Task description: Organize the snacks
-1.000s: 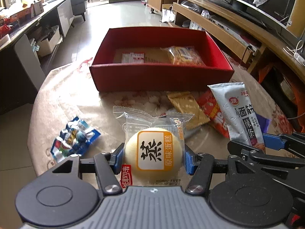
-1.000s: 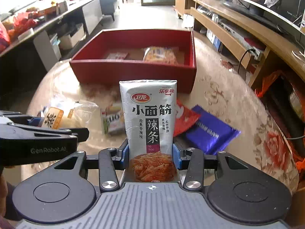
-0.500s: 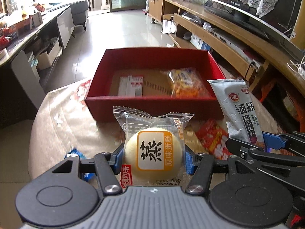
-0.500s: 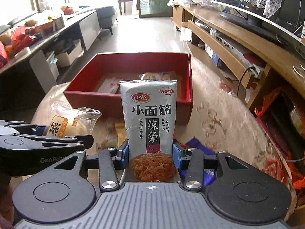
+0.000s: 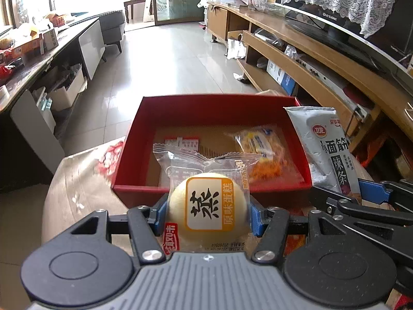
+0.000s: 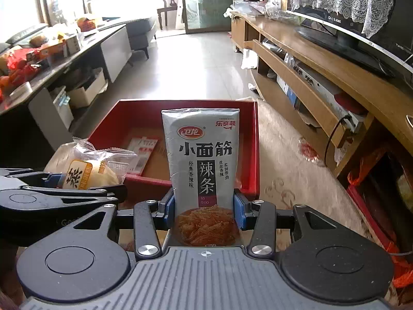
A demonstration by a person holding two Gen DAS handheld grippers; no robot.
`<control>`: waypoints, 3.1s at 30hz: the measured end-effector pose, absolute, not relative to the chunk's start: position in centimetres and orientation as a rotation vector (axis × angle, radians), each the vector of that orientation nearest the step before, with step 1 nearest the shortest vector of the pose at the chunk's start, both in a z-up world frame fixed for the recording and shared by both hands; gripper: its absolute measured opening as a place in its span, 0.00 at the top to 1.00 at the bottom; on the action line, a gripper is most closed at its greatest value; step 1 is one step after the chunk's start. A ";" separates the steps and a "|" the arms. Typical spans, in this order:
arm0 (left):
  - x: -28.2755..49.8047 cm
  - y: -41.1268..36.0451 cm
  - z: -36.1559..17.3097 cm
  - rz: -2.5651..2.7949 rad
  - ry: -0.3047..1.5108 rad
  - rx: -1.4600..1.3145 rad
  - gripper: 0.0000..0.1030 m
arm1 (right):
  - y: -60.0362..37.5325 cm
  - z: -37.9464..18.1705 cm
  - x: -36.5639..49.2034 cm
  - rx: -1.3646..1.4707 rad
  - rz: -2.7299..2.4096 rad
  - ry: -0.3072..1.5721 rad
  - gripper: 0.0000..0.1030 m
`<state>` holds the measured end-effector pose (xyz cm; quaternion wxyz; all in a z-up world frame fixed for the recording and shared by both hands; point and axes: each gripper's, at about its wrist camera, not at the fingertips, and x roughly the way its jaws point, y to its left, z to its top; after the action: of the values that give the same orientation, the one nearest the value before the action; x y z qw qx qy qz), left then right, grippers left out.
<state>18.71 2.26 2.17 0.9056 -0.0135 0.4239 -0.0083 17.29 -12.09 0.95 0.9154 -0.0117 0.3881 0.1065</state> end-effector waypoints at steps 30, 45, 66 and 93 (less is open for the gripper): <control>26.8 2.6 0.2 0.055 0.887 -0.018 0.45 | -11.4 -0.6 26.0 0.008 0.218 0.838 0.50; 28.0 2.7 -2.0 0.086 0.936 0.005 0.45 | -10.5 -2.9 27.2 -0.005 0.225 0.905 0.49; 27.6 3.8 -1.5 0.113 0.925 -0.032 0.39 | -10.4 -3.1 27.0 -0.044 0.199 0.898 0.35; 23.5 4.7 1.6 0.098 0.851 -0.067 0.38 | -10.8 -0.4 23.7 -0.015 0.202 0.819 0.29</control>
<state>23.54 4.69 1.64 0.9091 -0.0326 0.4126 0.0476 23.65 -10.79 -0.38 0.9123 -0.0073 0.3976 0.0979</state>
